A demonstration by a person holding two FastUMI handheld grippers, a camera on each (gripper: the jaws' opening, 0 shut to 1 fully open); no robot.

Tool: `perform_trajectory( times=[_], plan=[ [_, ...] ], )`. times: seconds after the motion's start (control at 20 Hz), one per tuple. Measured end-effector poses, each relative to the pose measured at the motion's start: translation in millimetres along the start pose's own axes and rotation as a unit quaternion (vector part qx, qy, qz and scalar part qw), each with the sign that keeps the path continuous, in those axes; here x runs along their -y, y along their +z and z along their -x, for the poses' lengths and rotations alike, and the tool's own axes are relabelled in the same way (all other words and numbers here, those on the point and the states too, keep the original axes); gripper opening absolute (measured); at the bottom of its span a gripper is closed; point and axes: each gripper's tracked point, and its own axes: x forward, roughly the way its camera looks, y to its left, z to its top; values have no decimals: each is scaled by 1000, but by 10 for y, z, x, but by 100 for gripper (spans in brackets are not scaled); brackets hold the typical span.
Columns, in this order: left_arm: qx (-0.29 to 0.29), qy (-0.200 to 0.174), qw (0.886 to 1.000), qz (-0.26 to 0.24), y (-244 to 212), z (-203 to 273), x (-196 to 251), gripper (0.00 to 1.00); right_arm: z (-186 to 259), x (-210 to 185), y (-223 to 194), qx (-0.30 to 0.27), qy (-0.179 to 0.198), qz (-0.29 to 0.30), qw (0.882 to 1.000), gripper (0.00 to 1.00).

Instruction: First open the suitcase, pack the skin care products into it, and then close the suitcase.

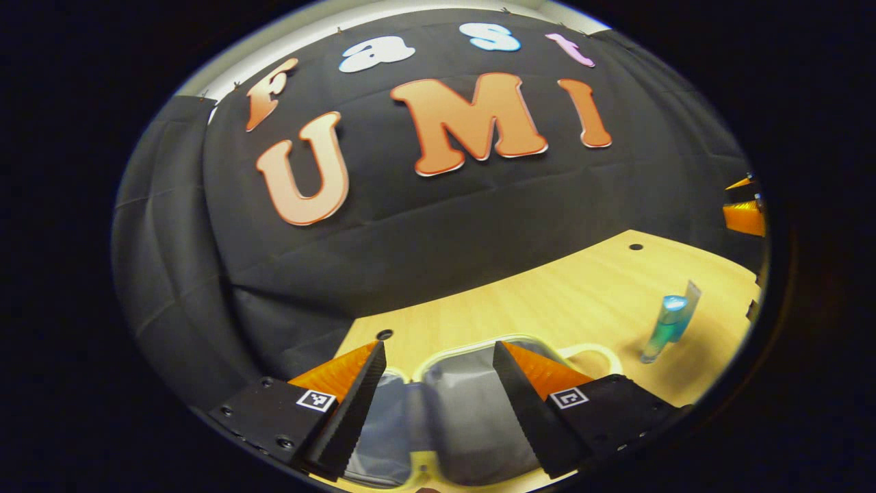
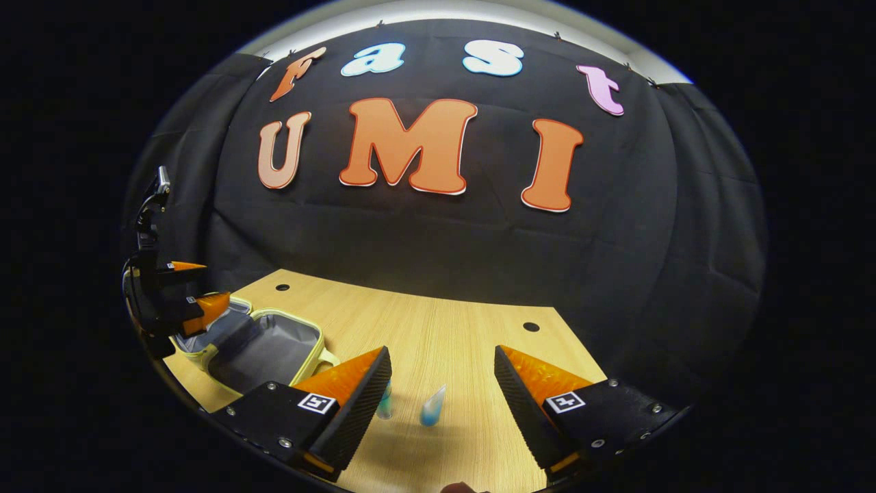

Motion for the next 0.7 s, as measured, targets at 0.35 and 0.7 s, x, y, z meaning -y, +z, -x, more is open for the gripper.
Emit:
perform_trajectory(
  times=[0.35, 0.7],
  plan=[
    [-6, -91, 996, 0, 39, 20, 1184, 97, -58, 53, -277, -30, 35, 15, 999, 96],
    [-27, -146, 989, -17, -102, 16, 2013, 98, -163, 97, -442, -45, 75, 29, 996, 96]
  ],
)
